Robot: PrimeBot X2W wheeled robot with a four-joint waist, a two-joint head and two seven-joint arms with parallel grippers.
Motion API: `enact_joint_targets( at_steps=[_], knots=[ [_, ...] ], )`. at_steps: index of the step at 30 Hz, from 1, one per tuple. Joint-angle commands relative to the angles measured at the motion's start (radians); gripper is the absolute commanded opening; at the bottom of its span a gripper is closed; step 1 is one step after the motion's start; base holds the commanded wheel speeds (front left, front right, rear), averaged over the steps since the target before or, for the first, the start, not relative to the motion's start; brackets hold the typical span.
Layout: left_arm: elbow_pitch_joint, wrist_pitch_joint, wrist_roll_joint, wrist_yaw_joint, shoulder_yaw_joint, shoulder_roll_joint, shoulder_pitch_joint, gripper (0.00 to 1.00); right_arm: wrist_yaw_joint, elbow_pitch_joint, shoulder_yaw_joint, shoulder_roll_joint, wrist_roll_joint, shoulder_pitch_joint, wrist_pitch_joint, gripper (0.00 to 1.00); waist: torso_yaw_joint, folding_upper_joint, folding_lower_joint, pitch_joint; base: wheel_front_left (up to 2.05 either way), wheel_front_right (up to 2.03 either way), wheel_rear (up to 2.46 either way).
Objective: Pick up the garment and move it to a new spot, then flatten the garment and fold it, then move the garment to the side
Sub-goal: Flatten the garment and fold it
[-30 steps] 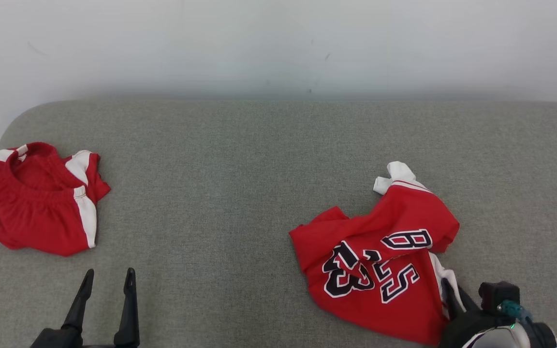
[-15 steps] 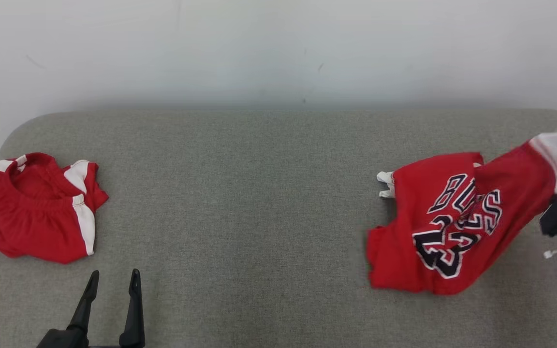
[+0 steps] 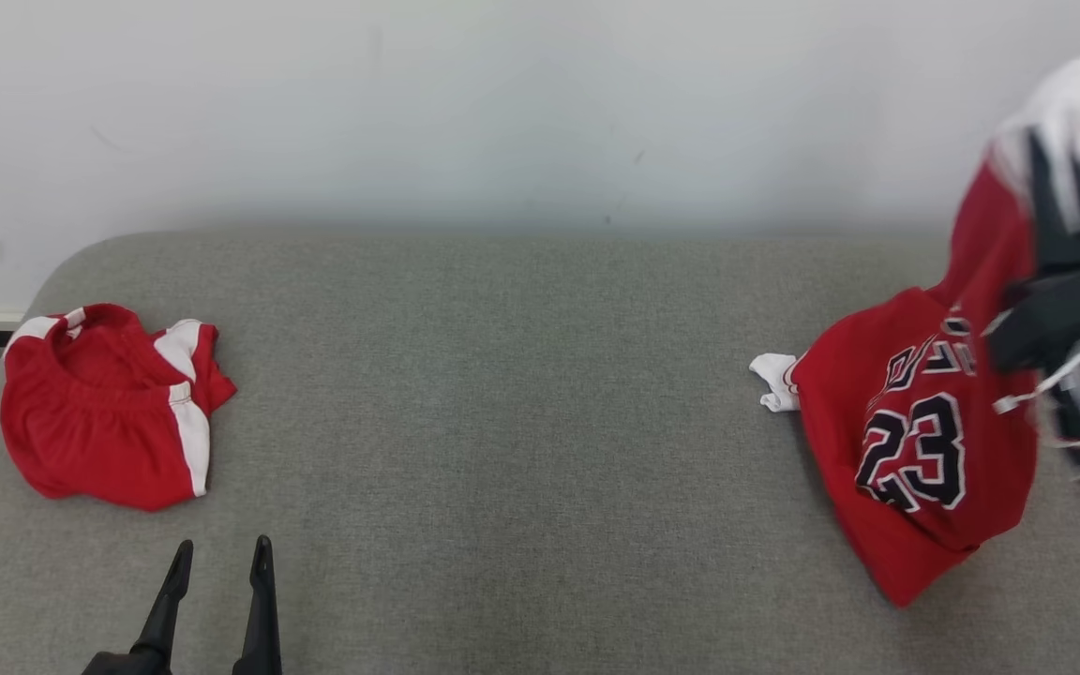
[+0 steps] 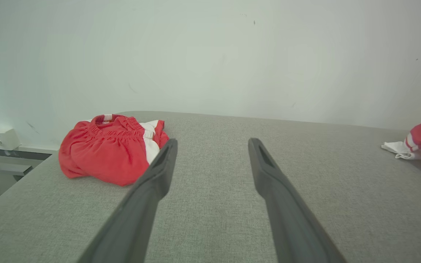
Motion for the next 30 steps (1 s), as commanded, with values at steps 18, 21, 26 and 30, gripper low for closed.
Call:
enact_joint_targets(
  at_steps=[18,21,26,30],
  knots=[
    [-0.008,-0.004,-0.002,0.001,0.003,0.000,-0.003,1.00,-0.002,-0.170,0.495,0.295,0.066,0.145,-0.004,0.00,0.089,0.0000,0.0000,0.003,0.00,0.00,0.00],
    [-0.004,-0.004,-0.003,0.001,-0.003,0.001,-0.013,1.00,-0.002,-0.143,0.581,0.325,0.084,0.156,-0.014,0.00,0.113,0.0000,0.0000,0.010,0.00,0.00,0.00],
    [-0.006,-0.004,-0.001,0.001,-0.005,-0.003,-0.017,1.00,-0.002,-0.036,0.682,0.356,0.128,0.199,-0.018,0.00,0.142,0.0000,0.0000,0.019,0.00,0.00,0.00],
    [-0.006,-0.004,0.001,0.002,0.002,-0.003,-0.014,1.00,-0.002,0.032,0.728,0.368,0.164,0.205,-0.041,1.00,0.149,0.0000,0.0000,0.020,0.00,0.00,0.00]
  ],
)
